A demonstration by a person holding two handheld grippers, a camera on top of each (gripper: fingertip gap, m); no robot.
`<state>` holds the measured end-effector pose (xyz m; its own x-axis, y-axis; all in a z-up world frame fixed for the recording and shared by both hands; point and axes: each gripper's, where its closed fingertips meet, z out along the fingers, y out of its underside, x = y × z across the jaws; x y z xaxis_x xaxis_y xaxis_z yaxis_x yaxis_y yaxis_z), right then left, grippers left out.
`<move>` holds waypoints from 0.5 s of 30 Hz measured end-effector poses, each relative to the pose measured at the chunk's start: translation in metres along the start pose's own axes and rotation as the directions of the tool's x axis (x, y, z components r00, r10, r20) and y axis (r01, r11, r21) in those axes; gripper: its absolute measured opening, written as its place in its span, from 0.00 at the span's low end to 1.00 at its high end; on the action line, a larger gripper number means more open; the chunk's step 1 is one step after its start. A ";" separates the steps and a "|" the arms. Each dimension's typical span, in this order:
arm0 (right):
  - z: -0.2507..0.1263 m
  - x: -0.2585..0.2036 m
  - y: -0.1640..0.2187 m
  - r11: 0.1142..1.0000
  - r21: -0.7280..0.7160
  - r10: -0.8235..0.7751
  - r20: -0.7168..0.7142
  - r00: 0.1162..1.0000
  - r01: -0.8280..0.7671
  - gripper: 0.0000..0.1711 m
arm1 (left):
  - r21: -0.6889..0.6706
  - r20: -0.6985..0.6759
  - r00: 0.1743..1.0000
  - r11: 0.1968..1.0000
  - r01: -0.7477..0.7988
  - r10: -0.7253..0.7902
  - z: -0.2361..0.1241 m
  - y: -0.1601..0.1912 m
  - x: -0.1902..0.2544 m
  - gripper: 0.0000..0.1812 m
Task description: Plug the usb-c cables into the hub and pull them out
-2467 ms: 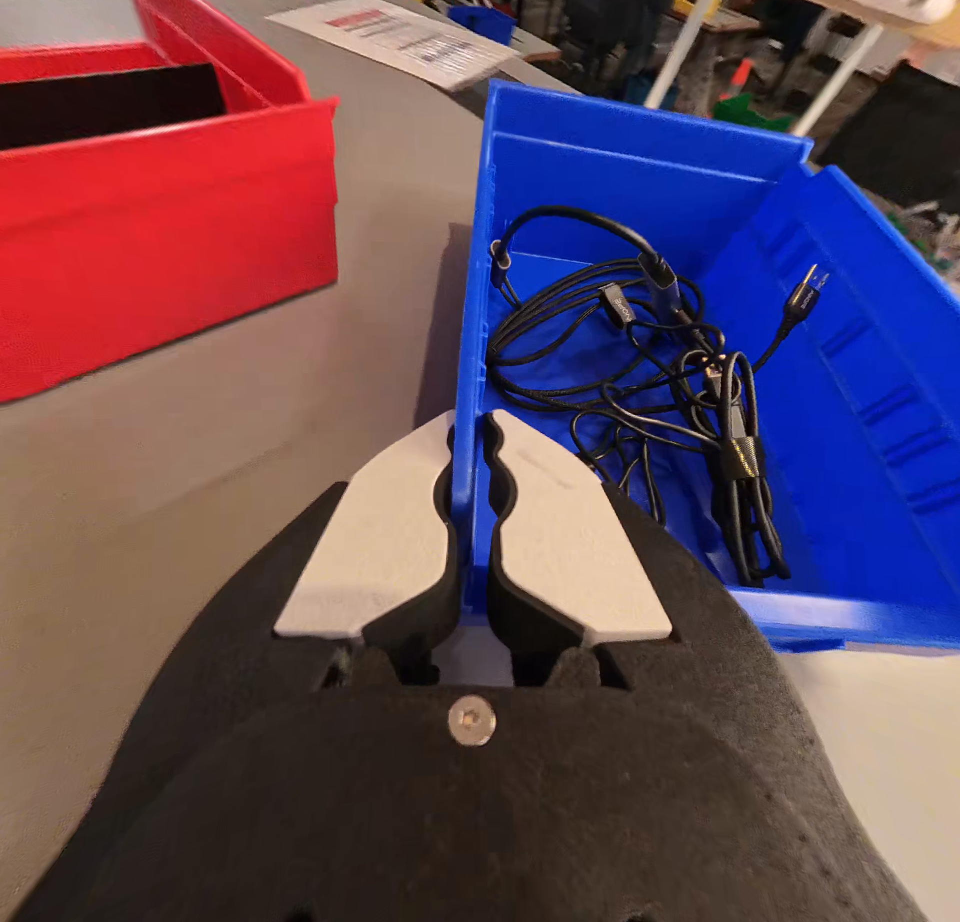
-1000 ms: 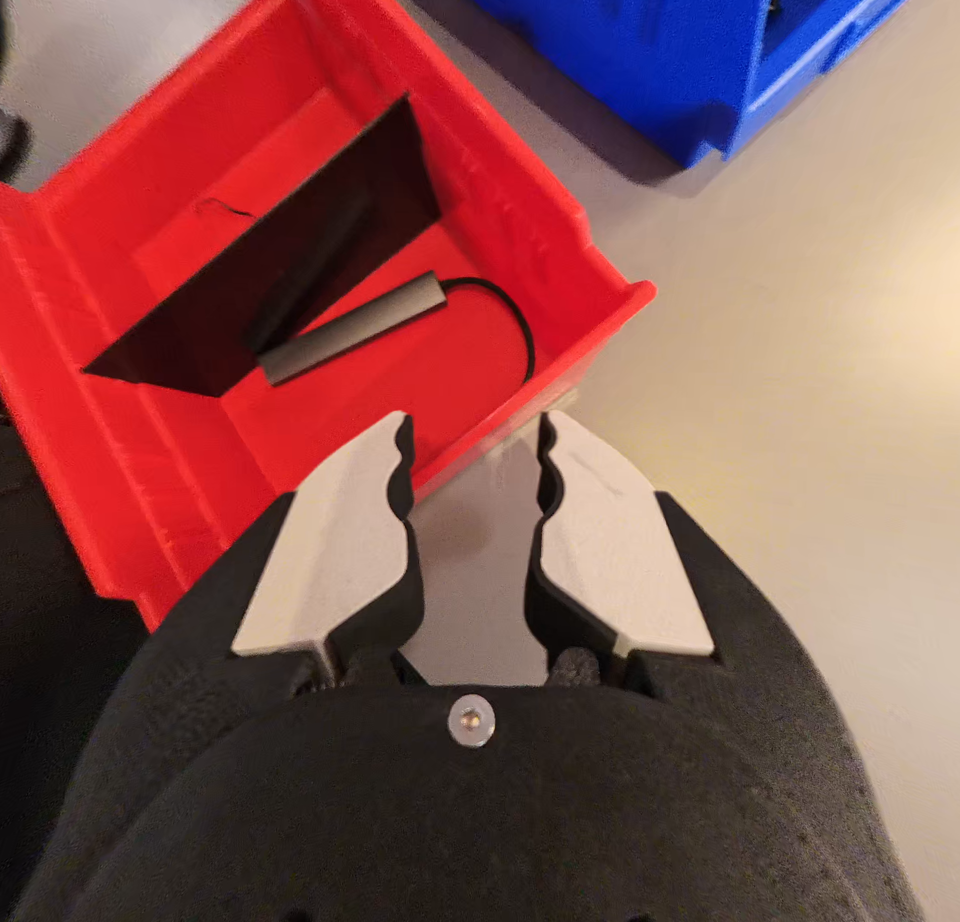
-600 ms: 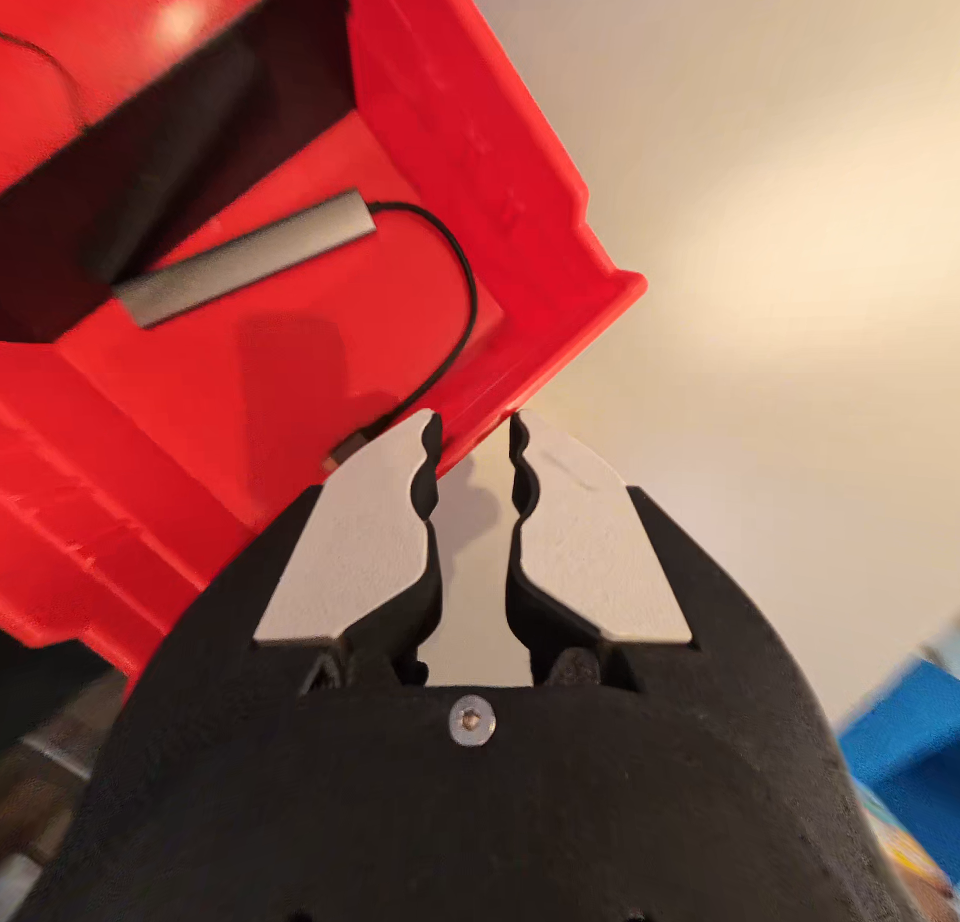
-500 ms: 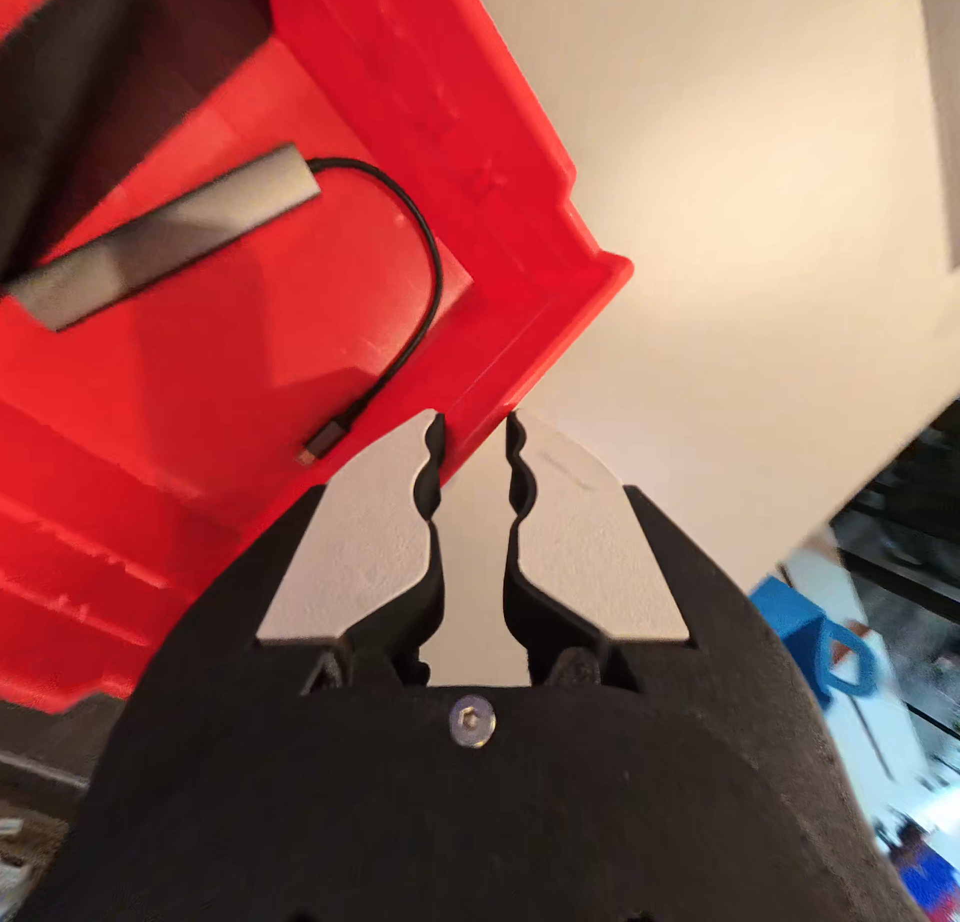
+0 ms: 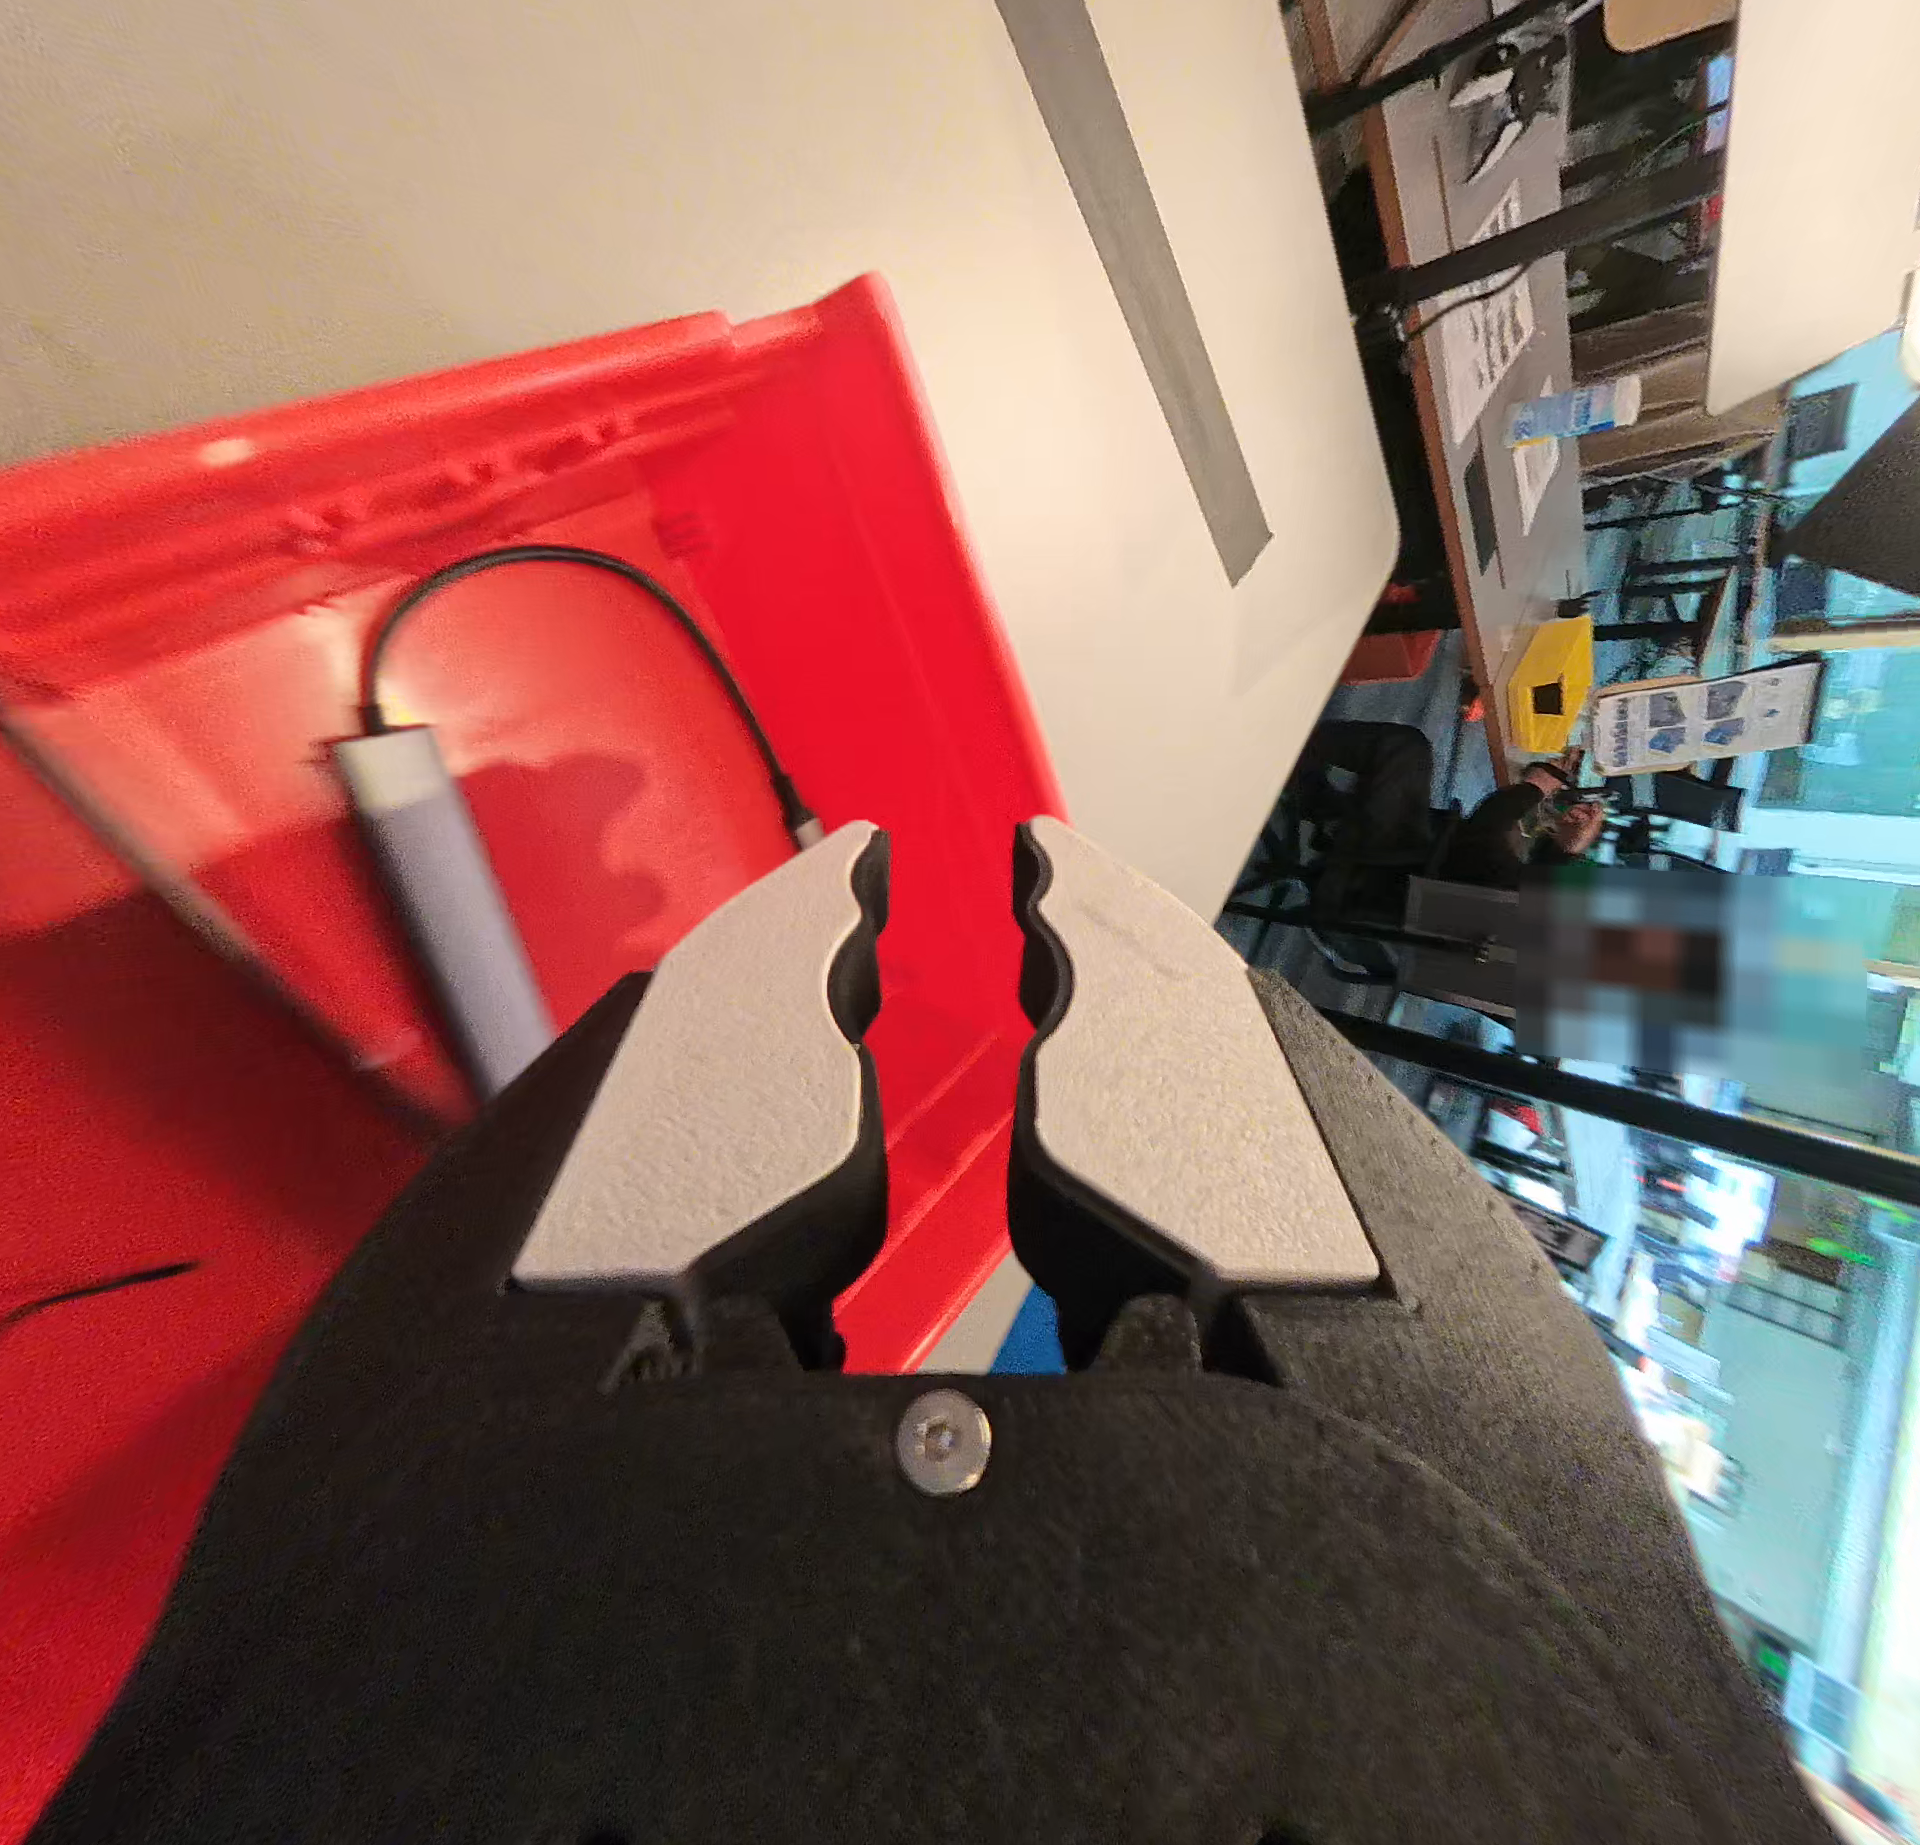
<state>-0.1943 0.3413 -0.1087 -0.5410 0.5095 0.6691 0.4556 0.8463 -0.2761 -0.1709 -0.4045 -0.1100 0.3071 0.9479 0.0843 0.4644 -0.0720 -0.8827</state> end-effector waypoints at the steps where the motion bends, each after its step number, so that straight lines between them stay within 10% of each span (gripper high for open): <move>1: -0.014 -0.010 -0.001 0.999 0.031 0.022 0.035 0.999 -0.023 0.14 | 0.029 0.018 0.999 0.999 0.029 -0.029 -0.012 0.001 0.007 0.27; 9: -0.114 -0.131 0.046 0.986 0.105 0.063 0.479 0.875 -0.129 0.23 | 0.098 -0.074 0.926 0.921 0.376 -0.370 -0.047 0.049 0.095 0.38; 15: -0.128 -0.170 0.056 0.949 0.047 0.250 0.495 0.832 -0.313 0.35 | 0.036 -0.096 0.872 0.874 0.485 -0.480 -0.022 0.064 0.140 0.48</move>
<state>0.0137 0.2819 -0.1490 -0.6863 0.7125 0.1463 0.5683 0.6508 -0.5036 -0.0801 -0.2832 -0.1447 0.1241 0.8313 0.5417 0.5247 0.4084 -0.7469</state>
